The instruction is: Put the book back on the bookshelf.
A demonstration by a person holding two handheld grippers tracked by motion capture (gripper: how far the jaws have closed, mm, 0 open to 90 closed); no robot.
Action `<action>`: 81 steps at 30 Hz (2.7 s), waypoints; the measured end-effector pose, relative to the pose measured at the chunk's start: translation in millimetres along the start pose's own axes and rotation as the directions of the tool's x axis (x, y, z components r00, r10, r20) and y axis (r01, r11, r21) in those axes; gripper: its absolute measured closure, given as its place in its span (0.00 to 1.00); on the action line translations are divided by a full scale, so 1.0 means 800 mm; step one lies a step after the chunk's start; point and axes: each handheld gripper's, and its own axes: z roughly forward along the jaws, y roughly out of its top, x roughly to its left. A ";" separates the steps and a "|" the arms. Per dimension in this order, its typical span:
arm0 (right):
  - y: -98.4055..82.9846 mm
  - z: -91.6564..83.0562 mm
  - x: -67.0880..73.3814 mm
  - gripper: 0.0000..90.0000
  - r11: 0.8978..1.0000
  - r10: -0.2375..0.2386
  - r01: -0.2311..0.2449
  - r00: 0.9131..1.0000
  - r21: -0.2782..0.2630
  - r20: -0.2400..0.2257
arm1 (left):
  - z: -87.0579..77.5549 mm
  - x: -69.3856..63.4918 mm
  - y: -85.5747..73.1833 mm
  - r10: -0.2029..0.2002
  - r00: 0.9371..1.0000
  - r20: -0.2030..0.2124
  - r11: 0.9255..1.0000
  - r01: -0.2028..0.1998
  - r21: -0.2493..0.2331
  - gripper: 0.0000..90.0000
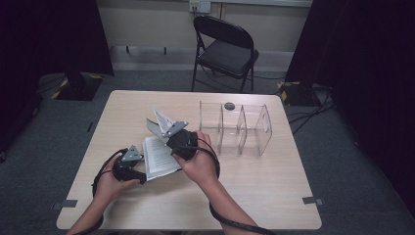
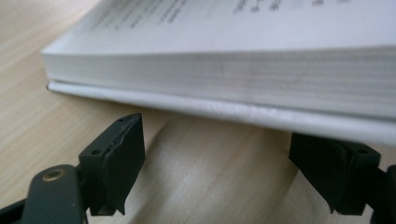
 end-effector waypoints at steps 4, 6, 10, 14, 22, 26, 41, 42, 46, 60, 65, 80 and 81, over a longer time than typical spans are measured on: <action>0.001 -0.002 -0.002 0.69 1.000 -0.001 0.001 1.000 0.012 -0.008 | -0.002 -0.001 0.005 -0.031 0.999 -0.005 0.999 0.031 -0.006 0.20; 0.002 -0.002 -0.002 0.69 1.000 0.002 -0.002 1.000 0.010 -0.009 | -0.003 0.000 0.005 -0.033 0.999 -0.003 0.999 0.033 0.000 0.21; 0.004 -0.002 -0.003 0.69 1.000 0.003 -0.003 1.000 0.014 -0.010 | -0.006 0.002 0.007 -0.061 0.998 -0.011 0.998 0.061 -0.006 0.22; 0.005 -0.002 -0.005 0.69 1.000 0.006 -0.006 1.000 0.013 -0.010 | -0.009 0.003 0.006 -0.056 0.998 -0.030 0.998 0.055 -0.029 0.21; 0.008 -0.002 -0.004 0.69 1.000 0.000 0.000 1.000 0.023 -0.015 | -0.013 0.000 0.011 -0.024 0.999 -0.044 0.999 0.022 -0.039 0.22; 0.013 -0.003 -0.006 0.69 1.000 -0.012 0.012 1.000 0.020 -0.015 | -0.023 -0.006 0.022 0.053 0.997 -0.062 0.995 -0.057 -0.077 0.26; 0.032 -0.007 -0.005 0.68 0.994 -0.073 0.076 0.996 0.072 -0.053 | -0.044 -0.015 0.051 0.183 0.981 -0.059 0.975 -0.189 -0.117 0.37; 0.033 -0.006 -0.004 0.68 0.994 -0.080 0.084 0.995 0.070 -0.052 | -0.045 -0.015 0.052 0.199 0.978 -0.069 0.971 -0.206 -0.119 0.39; 0.034 -0.006 -0.004 0.67 0.993 -0.092 0.096 0.994 0.076 -0.057 | -0.046 -0.016 0.054 0.197 0.977 -0.081 0.970 -0.206 -0.127 0.41; 0.045 -0.002 0.009 0.64 0.984 -0.159 0.166 0.983 0.066 -0.094 | -0.058 -0.024 0.061 0.280 0.947 -0.161 0.956 -0.290 -0.044 0.65; 0.047 -0.007 0.006 0.62 0.986 -0.159 0.163 0.981 0.025 -0.115 | -0.066 -0.025 0.066 0.269 0.953 -0.138 0.960 -0.277 -0.043 0.72; 0.030 -0.031 -0.021 0.30 0.993 0.010 -0.032 0.983 -0.114 -0.182 | -0.083 -0.027 0.076 0.309 0.949 -0.056 0.950 -0.311 -0.021 0.79; 0.030 -0.031 -0.021 0.30 0.993 0.010 -0.032 0.983 -0.114 -0.182 | -0.083 -0.027 0.076 0.309 0.949 -0.056 0.950 -0.311 -0.021 0.79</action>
